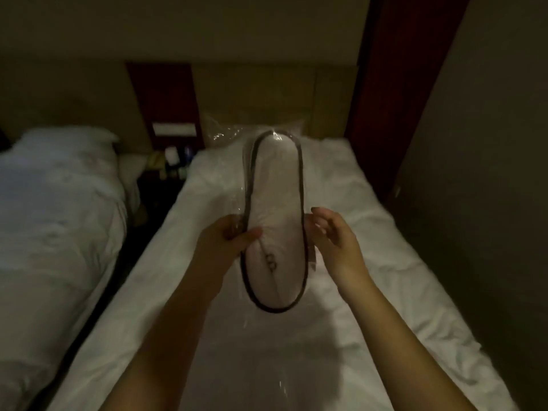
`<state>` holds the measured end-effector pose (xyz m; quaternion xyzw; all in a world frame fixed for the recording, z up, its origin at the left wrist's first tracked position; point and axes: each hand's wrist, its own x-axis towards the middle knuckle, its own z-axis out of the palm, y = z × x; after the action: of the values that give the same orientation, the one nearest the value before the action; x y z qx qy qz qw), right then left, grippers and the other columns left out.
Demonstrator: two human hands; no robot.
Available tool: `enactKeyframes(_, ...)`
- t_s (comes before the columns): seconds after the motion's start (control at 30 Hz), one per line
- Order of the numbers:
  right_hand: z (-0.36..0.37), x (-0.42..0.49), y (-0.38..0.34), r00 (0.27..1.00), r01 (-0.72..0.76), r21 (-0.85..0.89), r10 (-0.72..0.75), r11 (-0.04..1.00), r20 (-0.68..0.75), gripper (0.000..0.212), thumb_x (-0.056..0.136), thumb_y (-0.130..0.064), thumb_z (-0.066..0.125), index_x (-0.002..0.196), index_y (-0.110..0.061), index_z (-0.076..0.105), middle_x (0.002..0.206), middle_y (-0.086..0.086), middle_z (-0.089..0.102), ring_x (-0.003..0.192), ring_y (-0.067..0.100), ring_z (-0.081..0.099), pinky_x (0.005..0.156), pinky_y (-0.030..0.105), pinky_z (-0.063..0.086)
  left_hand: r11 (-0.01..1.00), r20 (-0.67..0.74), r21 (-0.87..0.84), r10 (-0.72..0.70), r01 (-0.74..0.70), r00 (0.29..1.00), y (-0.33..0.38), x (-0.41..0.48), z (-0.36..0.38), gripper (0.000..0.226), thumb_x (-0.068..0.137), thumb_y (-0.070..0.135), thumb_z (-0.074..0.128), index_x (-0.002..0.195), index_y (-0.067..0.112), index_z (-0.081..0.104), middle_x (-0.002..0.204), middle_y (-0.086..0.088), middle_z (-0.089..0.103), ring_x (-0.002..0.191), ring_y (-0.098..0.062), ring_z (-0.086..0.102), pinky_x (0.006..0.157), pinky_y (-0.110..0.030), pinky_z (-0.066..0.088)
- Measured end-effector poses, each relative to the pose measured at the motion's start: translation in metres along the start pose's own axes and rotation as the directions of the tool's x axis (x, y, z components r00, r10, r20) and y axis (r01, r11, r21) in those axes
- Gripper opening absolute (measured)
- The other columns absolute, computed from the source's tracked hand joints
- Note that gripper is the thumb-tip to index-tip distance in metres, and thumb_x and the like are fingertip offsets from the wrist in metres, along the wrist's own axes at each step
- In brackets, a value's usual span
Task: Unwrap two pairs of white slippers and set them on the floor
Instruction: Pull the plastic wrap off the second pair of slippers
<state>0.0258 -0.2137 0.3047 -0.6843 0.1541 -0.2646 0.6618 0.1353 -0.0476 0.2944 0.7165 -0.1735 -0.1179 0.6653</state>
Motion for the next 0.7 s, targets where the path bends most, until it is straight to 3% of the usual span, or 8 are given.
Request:
enactKeyframes(0.13,-0.006,-0.007,-0.116,0.963,0.268,-0.051,-0.27,0.962,-0.019,0.022,0.092,-0.012,0.061,0.113,-0.016,0.062,0.104,0.001,0.067,0.09,-0.001,0.064,0.084,0.016,0.051,0.952,0.037,-0.153,0.272,-0.263,0.962,0.112,-0.012,-0.01,0.022,0.066,0.041,0.078,0.081,0.025,0.073,0.076,0.009,0.075,0.073,-0.005,0.069,0.071,-0.024,0.053)
enactKeyframes(0.23,-0.008,-0.023,-0.174,0.917,0.396,-0.067,-0.398,0.916,-0.031,0.018,0.092,-0.01,0.059,0.109,-0.014,0.064,0.095,-0.003,0.067,0.083,-0.002,0.062,0.081,0.019,0.052,0.891,0.027,-0.226,0.411,-0.395,0.911,0.17,-0.03,-0.016,0.016,0.074,0.03,0.072,0.089,0.024,0.073,0.085,0.007,0.076,0.081,-0.008,0.069,0.076,-0.022,0.053)
enactKeyframes(0.33,-0.012,-0.036,-0.217,0.855,0.507,-0.15,-0.518,0.849,-0.035,0.017,0.092,-0.009,0.06,0.107,-0.01,0.067,0.095,-0.003,0.069,0.088,0.006,0.065,0.085,0.03,0.053,0.855,0.056,-0.311,0.452,-0.415,0.89,0.206,-0.048,-0.026,0.026,0.078,0.027,0.071,0.103,0.024,0.069,0.105,-0.003,0.075,0.098,-0.022,0.07,0.086,-0.035,0.055)
enactKeyframes(0.43,-0.017,-0.045,-0.257,0.751,0.63,-0.229,-0.657,0.742,-0.063,0.017,0.093,-0.01,0.059,0.107,-0.012,0.069,0.102,0.0,0.07,0.099,0.016,0.066,0.092,0.041,0.053,0.838,0.075,-0.33,0.482,-0.434,0.873,0.224,-0.061,-0.033,0.04,0.073,0.029,0.072,0.111,0.018,0.065,0.106,-0.006,0.074,0.096,-0.023,0.071,0.078,-0.031,0.058)
enactKeyframes(0.57,-0.012,-0.053,-0.305,0.597,0.757,-0.36,-0.802,0.546,0.039,0.02,0.094,-0.02,0.057,0.111,-0.022,0.067,0.107,-0.01,0.068,0.102,0.007,0.063,0.089,0.032,0.054,0.82,0.082,-0.344,0.512,-0.458,0.855,0.233,-0.073,-0.035,0.04,0.067,0.025,0.072,0.106,0.02,0.068,0.1,-0.002,0.076,0.089,-0.017,0.072,0.068,-0.023,0.057)
enactKeyframes(0.7,-0.002,-0.049,-0.334,0.529,0.746,-0.564,-0.83,0.354,0.179,0.028,0.095,-0.028,0.056,0.121,-0.025,0.064,0.099,-0.031,0.052,0.112,0.011,0.051,0.09,0.026,0.044,0.827,0.119,-0.324,0.517,-0.459,0.848,0.229,-0.077,-0.035,0.035,0.067,0.027,0.073,0.102,0.026,0.071,0.101,-0.001,0.076,0.09,-0.017,0.073,0.067,-0.022,0.056)
